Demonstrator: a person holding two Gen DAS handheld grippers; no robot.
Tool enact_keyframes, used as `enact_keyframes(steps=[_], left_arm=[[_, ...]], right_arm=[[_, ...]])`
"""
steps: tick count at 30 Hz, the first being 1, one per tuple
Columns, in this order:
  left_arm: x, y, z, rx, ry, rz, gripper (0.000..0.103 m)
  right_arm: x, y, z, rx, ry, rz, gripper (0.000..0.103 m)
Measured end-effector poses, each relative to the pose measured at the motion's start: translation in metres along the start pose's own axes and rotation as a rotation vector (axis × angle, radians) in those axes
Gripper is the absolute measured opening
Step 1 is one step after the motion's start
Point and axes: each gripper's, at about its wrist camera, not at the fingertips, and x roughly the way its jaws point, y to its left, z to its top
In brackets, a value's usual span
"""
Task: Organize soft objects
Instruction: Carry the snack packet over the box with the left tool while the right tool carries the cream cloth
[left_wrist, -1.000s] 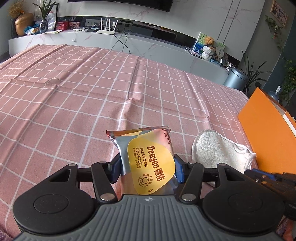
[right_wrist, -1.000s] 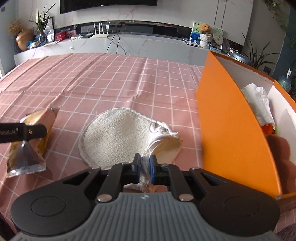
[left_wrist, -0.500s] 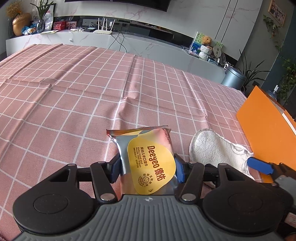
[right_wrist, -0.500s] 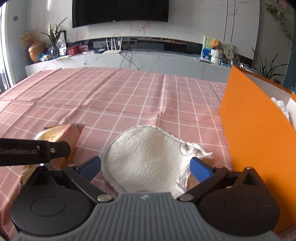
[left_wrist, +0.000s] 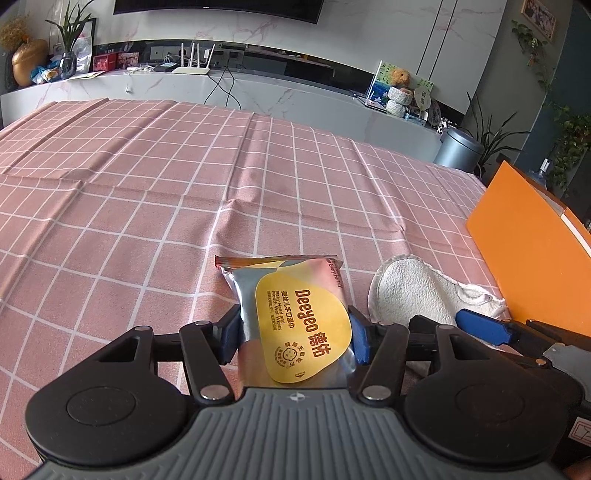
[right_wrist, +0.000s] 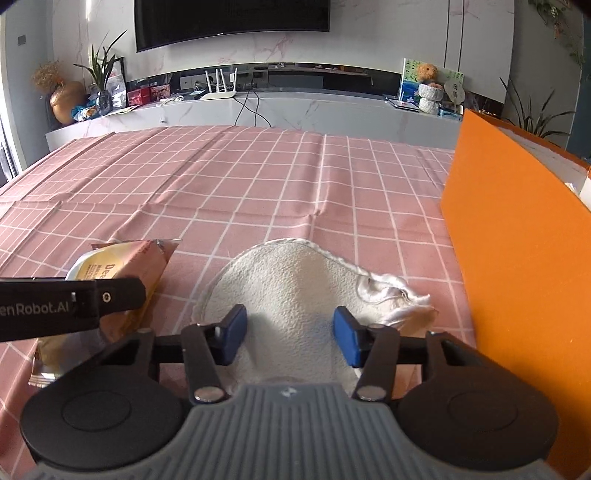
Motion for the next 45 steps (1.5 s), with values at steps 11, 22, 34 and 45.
enact_keyframes(steps=[11, 22, 34, 45], left_arm=[[-0.002, -0.005, -0.001, 0.032, -0.005, -0.025, 0.063], [-0.031, -0.014, 0.011, 0.046, -0.087, -0.071, 0.061], [-0.074, -0.066, 0.046, 0.108, -0.167, -0.197, 0.061], [-0.063, -0.165, 0.077, 0.254, -0.161, -0.364, 0.061]], right_arm=[[-0.009, 0.005, 0.0, -0.023, -0.025, 0.023, 0.004], [-0.057, 0.0, 0.015, -0.036, -0.148, 0.029, 0.003], [-0.129, -0.035, 0.054, -0.039, -0.292, 0.015, 0.003], [-0.182, -0.133, 0.081, -0.001, -0.305, -0.036, 0.004]])
